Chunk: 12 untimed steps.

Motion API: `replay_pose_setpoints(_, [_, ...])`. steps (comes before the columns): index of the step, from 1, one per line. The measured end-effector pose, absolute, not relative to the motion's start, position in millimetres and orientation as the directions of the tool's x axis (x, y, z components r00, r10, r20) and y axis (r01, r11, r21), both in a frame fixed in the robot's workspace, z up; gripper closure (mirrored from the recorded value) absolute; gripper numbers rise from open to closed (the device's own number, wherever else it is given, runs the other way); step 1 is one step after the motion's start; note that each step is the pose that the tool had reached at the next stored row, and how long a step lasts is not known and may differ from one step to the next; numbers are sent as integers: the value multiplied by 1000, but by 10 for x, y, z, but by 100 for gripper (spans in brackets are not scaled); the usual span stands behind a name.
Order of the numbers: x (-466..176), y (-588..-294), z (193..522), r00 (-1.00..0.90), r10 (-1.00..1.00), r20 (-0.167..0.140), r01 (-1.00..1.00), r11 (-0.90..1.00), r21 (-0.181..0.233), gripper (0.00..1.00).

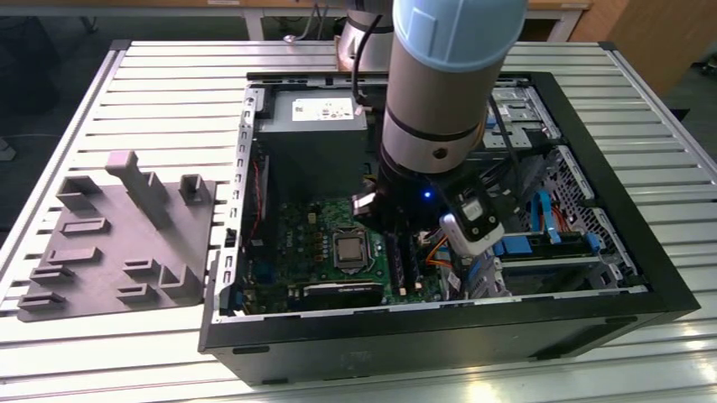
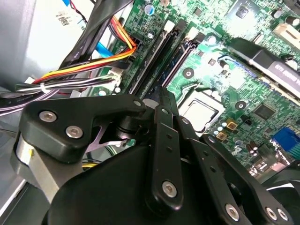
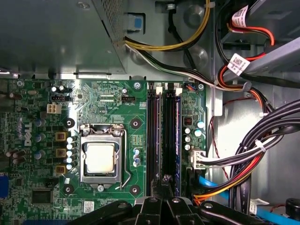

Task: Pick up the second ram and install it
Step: 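Press down the second ram until it locks into place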

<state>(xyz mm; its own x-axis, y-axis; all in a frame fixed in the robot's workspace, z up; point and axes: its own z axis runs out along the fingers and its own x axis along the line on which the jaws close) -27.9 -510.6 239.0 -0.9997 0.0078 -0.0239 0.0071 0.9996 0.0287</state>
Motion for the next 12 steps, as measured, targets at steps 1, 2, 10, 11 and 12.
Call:
replay_pose_setpoints(1, [-279,-5113,2389,-1000,8,-24,7,1000,29,89])
replay_pose_setpoints(2, [-279,-5119,2387,-1000,8,-24,7,1000,29,89])
replay_pose_setpoints(10, [-280,-5180,2373,-1000,8,-24,7,1000,29,89])
replay_pose_setpoints(11, [-280,-5188,2372,-1000,8,-24,7,1000,29,89])
replay_pose_setpoints(12, [-279,-5196,2370,-1000,8,-24,7,1000,29,89])
